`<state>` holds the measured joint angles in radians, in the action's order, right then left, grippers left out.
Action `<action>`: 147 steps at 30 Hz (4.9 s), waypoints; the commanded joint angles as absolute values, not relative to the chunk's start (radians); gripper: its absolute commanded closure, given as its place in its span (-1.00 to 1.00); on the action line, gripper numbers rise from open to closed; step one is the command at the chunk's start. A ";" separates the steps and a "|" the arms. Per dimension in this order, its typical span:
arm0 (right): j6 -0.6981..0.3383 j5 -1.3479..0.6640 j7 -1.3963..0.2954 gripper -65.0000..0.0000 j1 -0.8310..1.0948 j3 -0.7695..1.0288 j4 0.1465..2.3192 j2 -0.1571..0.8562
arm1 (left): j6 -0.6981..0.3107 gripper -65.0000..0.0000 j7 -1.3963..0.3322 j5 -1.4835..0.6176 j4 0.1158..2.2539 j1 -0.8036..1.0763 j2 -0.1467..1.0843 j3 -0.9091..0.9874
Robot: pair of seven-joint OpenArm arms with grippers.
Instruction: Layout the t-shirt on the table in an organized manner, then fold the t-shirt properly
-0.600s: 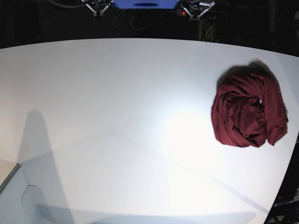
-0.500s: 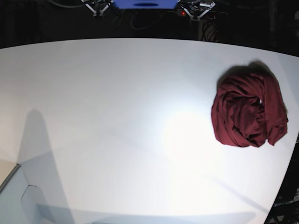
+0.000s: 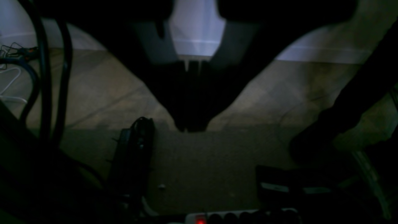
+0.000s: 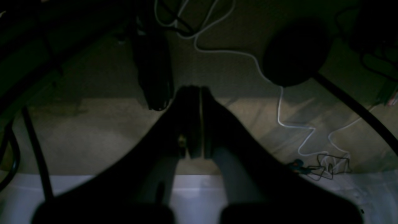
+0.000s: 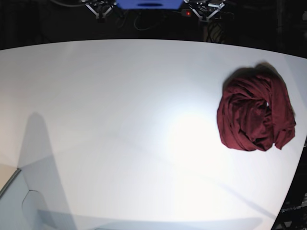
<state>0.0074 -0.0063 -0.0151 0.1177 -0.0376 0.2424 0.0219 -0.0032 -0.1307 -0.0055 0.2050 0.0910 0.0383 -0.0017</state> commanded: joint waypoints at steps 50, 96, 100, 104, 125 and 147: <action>-0.005 -0.002 -0.010 1.00 0.908 -0.093 1.911 0.205 | 0.005 1.00 -0.136 -0.312 1.678 0.898 0.283 0.056; -0.002 -0.005 -0.223 0.24 0.423 -0.332 2.017 0.128 | -0.005 0.22 -0.717 -0.320 1.948 0.147 0.054 0.990; -0.002 -0.005 -0.226 0.24 0.426 -0.329 1.991 0.128 | -0.005 0.22 -0.723 -0.320 1.870 0.084 0.108 0.986; -0.002 -0.005 -0.229 0.24 0.429 -0.328 1.980 0.133 | -0.005 0.22 -0.722 -0.320 1.738 0.019 0.162 0.984; -0.002 -0.001 -0.231 0.24 0.430 -0.326 1.933 0.133 | -0.005 -0.62 -0.487 -0.315 1.112 -0.219 0.323 0.722; -0.002 -0.001 -0.231 0.24 0.447 -0.285 1.917 0.133 | -0.005 -0.13 -0.444 -0.320 0.943 -0.274 0.325 0.717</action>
<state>-0.0036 -0.0036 -0.2623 0.4496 -0.2878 1.9015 0.1326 -0.0032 -0.4660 -0.3180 0.9245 -0.2523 0.3042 0.7162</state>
